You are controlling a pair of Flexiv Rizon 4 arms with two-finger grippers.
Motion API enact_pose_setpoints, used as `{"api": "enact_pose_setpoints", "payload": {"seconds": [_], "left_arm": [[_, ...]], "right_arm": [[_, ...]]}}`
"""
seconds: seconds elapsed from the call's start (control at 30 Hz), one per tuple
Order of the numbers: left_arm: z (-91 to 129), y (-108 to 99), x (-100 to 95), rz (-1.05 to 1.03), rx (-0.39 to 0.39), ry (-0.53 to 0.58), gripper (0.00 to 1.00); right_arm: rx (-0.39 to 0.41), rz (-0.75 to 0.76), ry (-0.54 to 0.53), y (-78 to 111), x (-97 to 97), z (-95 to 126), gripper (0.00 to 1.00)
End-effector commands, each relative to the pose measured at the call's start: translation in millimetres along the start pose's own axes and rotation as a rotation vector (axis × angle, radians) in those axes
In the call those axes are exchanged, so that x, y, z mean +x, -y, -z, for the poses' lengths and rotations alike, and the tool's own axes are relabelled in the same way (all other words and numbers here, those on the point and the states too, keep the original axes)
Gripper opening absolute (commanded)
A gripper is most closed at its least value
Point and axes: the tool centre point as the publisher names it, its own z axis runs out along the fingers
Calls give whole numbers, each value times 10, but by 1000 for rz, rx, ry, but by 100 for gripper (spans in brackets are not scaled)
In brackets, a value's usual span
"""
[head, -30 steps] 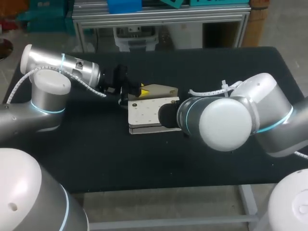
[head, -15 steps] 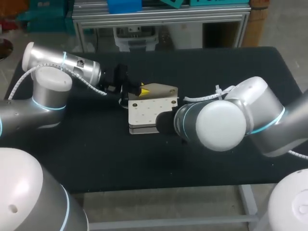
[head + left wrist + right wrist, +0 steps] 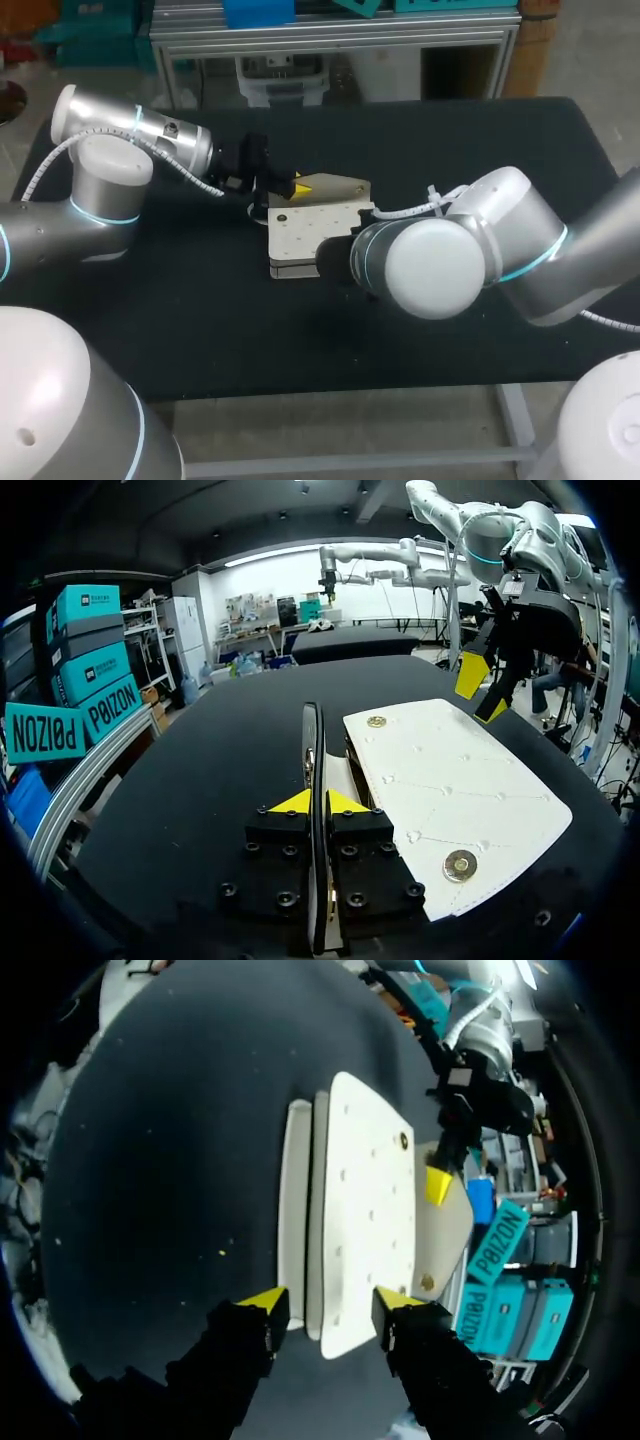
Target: Pick up the bag, open it, inspect its contents, close it, and place it on the opposite side
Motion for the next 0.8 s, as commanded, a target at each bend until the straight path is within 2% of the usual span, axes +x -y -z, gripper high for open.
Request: {"api": "enact_pose_setpoints", "payload": {"seconds": [0.03, 0.47, 0.8], "left_arm": [[-57, -58, -12, -3, 0, -8, 0], [-84, -75, -17, -7, -11, -18, 0], [-84, -75, -17, -7, -11, -18, 0]], "right_arm": [[-15, -5, 457, 27, 26, -96, 48], [-1, -10, 444, 78, 28, -218, 43], [-1, -10, 444, 78, 28, -218, 43]]}}
